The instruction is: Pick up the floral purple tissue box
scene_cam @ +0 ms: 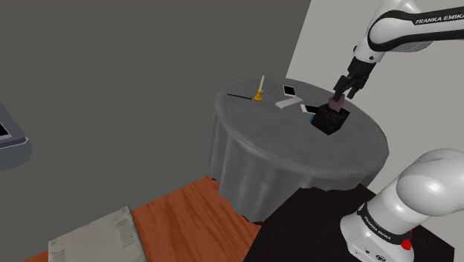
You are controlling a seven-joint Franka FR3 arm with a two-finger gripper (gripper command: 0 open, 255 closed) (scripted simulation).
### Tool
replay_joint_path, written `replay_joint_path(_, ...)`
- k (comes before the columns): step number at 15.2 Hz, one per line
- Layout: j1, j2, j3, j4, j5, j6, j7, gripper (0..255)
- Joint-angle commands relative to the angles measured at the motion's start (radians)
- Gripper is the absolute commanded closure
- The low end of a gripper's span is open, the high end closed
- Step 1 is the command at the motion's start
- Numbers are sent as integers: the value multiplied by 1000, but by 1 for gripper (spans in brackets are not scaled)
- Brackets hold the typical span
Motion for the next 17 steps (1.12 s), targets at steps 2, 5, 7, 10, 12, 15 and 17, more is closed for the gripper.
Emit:
replay_joint_path(2, -11, 78, -60, 32, -5, 54, -55, 0)
replay_joint_path(5, -18, 168, -123, 77, 6, 105, -118, 0)
replay_joint_path(7, -20, 232, -164, 112, 24, 136, -163, 0)
replay_joint_path(10, -23, 337, -224, 172, 69, 178, -239, 0)
replay_joint_path(12, -25, 380, -243, 186, 93, 204, -269, 0)
replay_joint_path(15, -25, 401, -248, 162, 103, 246, -278, 0)
replay_joint_path(17, -24, 416, -252, 147, 111, 274, -284, 0)
